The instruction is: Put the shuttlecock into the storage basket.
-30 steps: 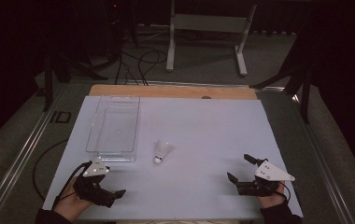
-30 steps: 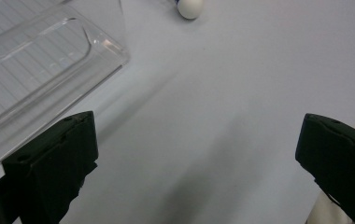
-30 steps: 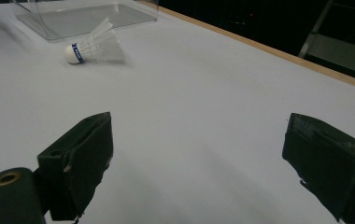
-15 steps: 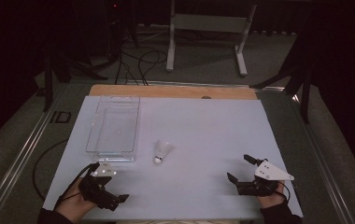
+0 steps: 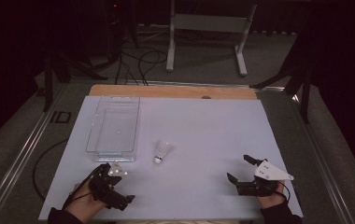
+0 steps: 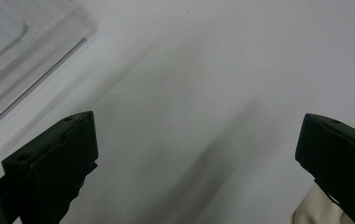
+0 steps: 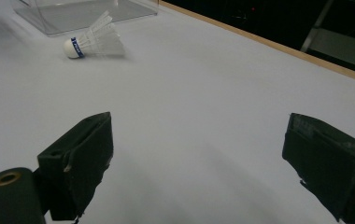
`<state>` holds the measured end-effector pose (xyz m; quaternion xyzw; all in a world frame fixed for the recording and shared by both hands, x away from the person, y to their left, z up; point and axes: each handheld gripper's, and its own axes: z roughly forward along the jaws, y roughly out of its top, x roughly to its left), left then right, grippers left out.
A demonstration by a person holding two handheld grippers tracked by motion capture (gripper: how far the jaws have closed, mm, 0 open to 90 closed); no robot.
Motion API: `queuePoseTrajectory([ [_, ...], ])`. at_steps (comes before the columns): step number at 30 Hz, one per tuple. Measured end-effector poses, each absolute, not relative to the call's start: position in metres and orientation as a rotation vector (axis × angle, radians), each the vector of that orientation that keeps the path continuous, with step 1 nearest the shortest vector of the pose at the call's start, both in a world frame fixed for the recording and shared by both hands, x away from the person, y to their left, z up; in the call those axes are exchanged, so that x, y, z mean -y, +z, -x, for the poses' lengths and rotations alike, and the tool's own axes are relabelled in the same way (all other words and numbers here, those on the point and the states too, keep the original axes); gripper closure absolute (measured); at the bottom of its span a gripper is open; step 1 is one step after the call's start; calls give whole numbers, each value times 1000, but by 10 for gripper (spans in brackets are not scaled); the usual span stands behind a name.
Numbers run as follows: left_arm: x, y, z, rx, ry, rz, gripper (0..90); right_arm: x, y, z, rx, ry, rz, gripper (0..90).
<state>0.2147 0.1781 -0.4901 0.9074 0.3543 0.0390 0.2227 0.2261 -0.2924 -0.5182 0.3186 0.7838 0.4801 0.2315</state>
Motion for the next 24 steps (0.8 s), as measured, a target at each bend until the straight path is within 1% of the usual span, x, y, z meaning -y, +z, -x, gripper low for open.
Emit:
queuePoseTrajectory([
  [5, -165, -489, -215, -975, 116, -2522, 1, 292, -518, -226, -2159, 1317, -877, 89],
  [15, -140, -481, -222, -976, 81, -2515, 1, 292, -519, -226, -2166, 1313, -876, 89],
  [23, -121, -486, -228, -1020, 71, -2500, 1, 292, -518, -226, -2163, 1312, -883, 89],
  [24, -116, -487, -229, -1036, 90, -2496, 1, 293, -518, -226, -2162, 1311, -884, 89],
])
